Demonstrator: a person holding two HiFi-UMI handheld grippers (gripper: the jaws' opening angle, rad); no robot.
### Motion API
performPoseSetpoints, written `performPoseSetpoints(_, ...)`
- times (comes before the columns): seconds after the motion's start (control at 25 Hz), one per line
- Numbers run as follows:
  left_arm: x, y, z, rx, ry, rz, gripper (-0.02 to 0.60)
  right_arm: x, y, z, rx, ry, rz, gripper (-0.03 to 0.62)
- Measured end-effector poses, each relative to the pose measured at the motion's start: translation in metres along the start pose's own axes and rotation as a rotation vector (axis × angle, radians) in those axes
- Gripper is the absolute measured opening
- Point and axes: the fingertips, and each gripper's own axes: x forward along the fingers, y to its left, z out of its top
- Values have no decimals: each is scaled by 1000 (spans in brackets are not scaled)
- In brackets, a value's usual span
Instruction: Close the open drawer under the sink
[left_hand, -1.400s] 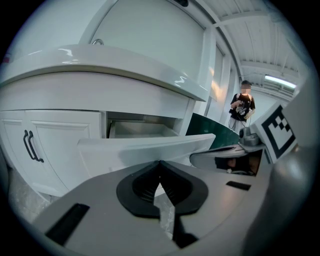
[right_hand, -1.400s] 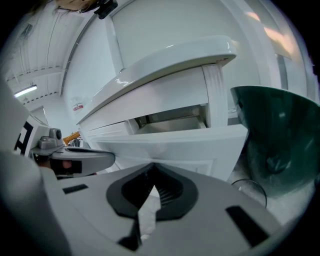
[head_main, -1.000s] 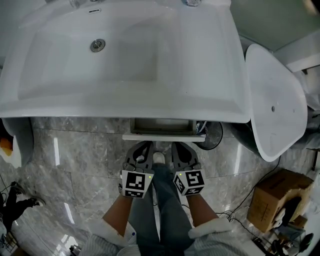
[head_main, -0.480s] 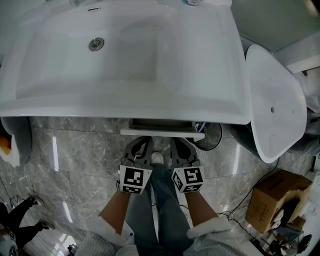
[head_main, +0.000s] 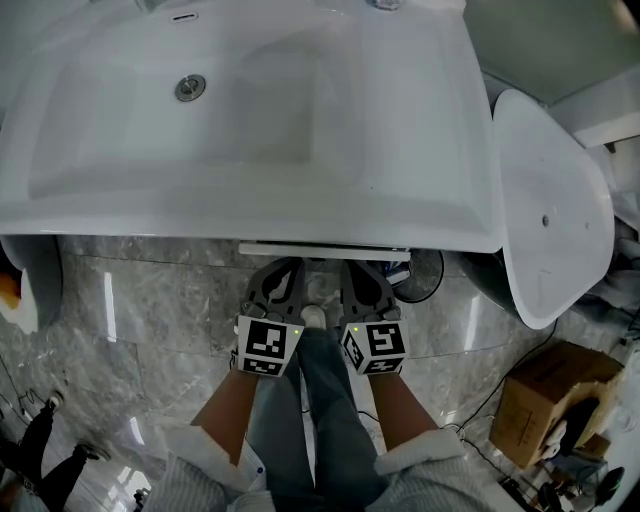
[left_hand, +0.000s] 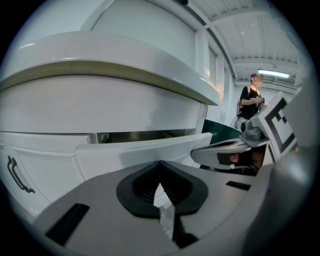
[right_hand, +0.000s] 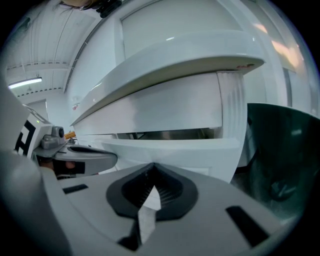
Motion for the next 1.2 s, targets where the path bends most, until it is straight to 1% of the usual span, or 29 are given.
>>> performPoseSetpoints(0.4, 22, 13, 11, 38, -19, 3, 15, 22, -10, 13, -34, -31, 3, 9)
performPoseSetpoints(0.48, 24, 14, 10, 41, -13, 0, 15, 25, -12, 10, -32, -23, -3, 9)
performPoseSetpoints(0.64, 28, 16, 12, 56, -4, -9, 15, 33, -22, 5, -12, 8, -41, 9)
performPoseSetpoints(0.76, 30, 20, 17, 53, -10, -7, 15, 38, -23, 9, -18, 2, -35, 9)
performPoseSetpoints(0.96, 34, 20, 19, 85, -7, -25, 15, 41, -25, 11, -26, 4, -32, 9)
performPoseSetpoints(1.08, 35, 20, 15, 82, -2, -19, 15, 42, -25, 11, -27, 7, -30, 9)
performPoseSetpoints(1.2, 32, 18, 21, 51, -18, -10, 15, 41, -22, 11, -28, 8, -22, 9)
